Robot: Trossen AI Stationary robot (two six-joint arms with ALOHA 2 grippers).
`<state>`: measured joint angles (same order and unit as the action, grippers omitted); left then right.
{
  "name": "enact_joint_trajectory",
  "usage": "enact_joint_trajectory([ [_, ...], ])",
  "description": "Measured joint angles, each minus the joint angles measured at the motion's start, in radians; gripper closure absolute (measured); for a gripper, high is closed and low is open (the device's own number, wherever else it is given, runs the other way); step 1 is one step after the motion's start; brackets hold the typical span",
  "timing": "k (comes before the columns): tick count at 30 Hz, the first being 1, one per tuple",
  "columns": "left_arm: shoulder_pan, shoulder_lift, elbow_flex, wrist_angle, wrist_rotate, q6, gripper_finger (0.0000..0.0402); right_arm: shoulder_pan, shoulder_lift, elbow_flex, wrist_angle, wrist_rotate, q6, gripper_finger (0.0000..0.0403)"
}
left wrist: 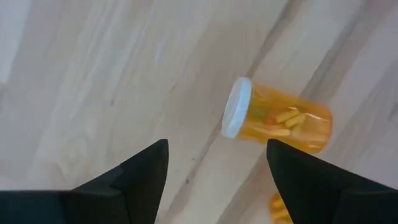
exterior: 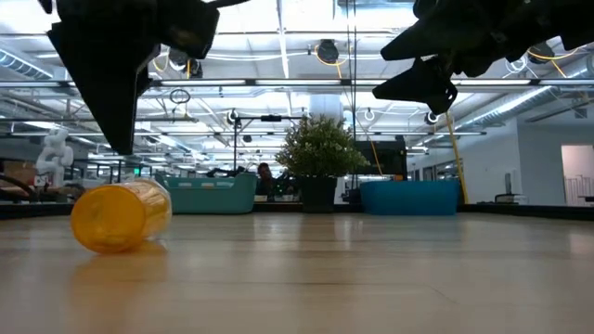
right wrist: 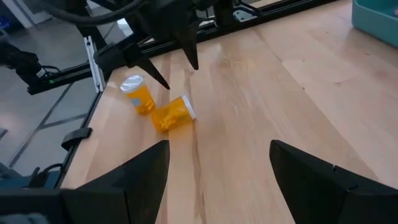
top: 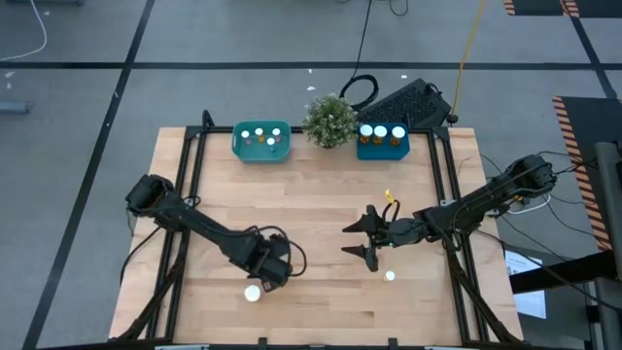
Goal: Pick and place medicine bottles into bin by pill shape (circle, oval)
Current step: Put the big orange pill bottle into the blue bin
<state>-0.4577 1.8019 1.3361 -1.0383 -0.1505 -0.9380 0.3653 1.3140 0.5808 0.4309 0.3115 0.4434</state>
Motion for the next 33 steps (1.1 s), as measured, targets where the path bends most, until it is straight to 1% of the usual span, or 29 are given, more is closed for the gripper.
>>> enact_joint_trajectory([
  [3,0.025,-0.001,0.000,-0.001,0.026,-0.084,0.0132,0.000,0.000,0.000,0.001,0.001,-0.033,0.0133],
  [5,0.048,-0.002,0.000,0.000,0.065,-0.138,0.0133,-0.004,0.000,0.000,0.007,0.000,-0.046,0.0133],
  [8,0.070,-0.002,0.000,0.000,0.090,-0.280,0.0133,-0.013,0.000,0.000,0.005,0.000,-0.091,0.0133],
  [12,0.064,-0.002,0.000,0.001,0.116,-0.439,0.0133,-0.030,0.000,0.000,0.003,-0.002,-0.157,0.0133],
  [16,0.035,-0.002,0.000,0.028,0.090,-0.606,0.0132,-0.044,0.000,0.000,-0.030,-0.006,-0.167,0.0133],
  [19,0.000,-0.002,0.000,0.079,0.010,-0.738,0.0132,-0.045,0.000,0.000,-0.032,-0.071,-0.197,0.0133],
  [22,-0.024,0.002,0.000,0.129,-0.042,-0.824,0.0132,-0.045,0.000,0.000,-0.032,-0.114,-0.235,0.0133],
  [25,-0.042,0.010,0.001,0.141,-0.050,-0.905,0.0132,-0.045,0.000,0.000,-0.033,-0.156,-0.262,0.0133],
  [29,-0.072,0.048,0.000,0.169,-0.032,-0.987,0.0132,-0.045,0.000,0.000,-0.071,-0.206,-0.285,0.0133],
  [31,-0.078,0.065,0.002,0.202,-0.028,-1.015,0.0132,-0.045,0.000,0.000,-0.090,-0.211,-0.304,0.0133],
  [33,-0.077,0.084,0.001,0.198,-0.021,-1.041,0.0132,-0.045,0.000,0.000,-0.093,-0.212,-0.323,0.0133],
])
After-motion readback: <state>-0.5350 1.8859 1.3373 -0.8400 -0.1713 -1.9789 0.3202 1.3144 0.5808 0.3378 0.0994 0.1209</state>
